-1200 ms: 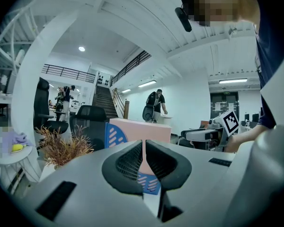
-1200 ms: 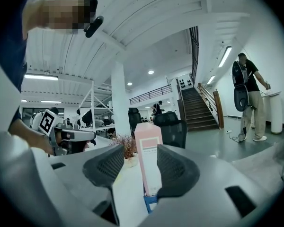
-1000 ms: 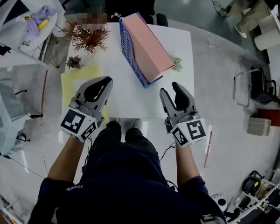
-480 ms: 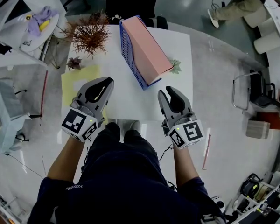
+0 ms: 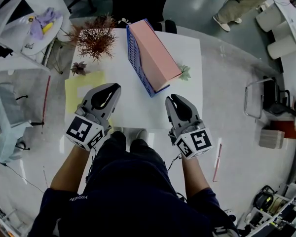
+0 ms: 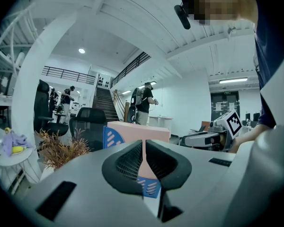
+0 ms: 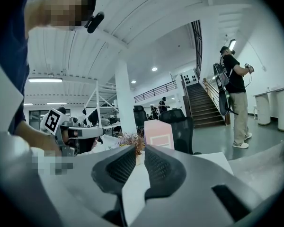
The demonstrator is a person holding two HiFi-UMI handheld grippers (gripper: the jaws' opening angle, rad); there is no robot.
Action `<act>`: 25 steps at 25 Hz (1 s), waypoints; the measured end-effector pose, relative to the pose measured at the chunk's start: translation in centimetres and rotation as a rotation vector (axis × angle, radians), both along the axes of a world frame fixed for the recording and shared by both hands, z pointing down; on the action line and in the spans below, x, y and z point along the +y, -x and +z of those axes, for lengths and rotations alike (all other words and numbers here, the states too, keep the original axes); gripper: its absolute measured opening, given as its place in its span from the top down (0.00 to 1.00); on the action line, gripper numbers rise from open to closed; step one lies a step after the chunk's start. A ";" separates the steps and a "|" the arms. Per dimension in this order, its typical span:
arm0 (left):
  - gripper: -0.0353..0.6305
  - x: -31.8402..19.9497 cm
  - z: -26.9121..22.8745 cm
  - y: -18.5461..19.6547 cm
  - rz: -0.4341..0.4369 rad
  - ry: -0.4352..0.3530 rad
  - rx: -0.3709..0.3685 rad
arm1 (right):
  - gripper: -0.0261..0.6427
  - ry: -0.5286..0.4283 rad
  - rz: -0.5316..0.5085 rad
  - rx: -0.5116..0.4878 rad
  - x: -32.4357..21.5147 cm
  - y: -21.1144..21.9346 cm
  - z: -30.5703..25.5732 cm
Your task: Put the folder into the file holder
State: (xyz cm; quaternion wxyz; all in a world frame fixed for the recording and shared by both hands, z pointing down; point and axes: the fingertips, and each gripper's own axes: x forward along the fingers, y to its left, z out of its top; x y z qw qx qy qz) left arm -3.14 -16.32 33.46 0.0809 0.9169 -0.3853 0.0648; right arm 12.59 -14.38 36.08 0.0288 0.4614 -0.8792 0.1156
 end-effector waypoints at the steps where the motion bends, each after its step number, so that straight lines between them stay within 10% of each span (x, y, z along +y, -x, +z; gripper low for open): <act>1: 0.88 0.0 0.0 0.0 -0.001 0.001 0.001 | 0.87 0.000 0.000 -0.001 0.0 0.0 0.0; 25: 0.88 0.0 -0.2 -0.2 -0.019 -0.001 0.004 | 0.95 0.013 0.002 -0.026 -0.4 -0.6 0.0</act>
